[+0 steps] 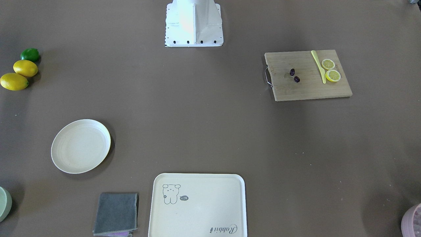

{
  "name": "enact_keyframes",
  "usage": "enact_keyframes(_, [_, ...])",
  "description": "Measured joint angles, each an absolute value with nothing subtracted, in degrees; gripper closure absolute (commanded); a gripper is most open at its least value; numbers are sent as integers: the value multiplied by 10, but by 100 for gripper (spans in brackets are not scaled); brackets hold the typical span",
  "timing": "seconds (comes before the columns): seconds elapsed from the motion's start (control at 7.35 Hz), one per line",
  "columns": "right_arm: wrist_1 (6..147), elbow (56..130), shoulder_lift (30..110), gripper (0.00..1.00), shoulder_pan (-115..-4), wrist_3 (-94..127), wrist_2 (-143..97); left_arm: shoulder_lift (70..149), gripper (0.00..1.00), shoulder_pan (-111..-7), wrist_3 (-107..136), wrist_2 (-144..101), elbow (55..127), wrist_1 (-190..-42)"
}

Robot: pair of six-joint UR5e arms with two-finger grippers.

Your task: Place red cherry on plate

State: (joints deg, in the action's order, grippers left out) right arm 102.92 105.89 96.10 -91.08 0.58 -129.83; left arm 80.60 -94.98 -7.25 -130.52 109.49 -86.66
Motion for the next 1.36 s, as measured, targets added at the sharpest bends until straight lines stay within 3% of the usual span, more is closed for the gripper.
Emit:
enact_keyframes(0.82, [1026, 1077, 933, 0, -908, 12, -1324, 828, 2, -965, -72, -1300, 1109, -947])
enact_keyframes(1.36, [835, 1091, 932, 5, -910, 66, -1373, 857, 2, -963, -57, -1334, 1050, -1130])
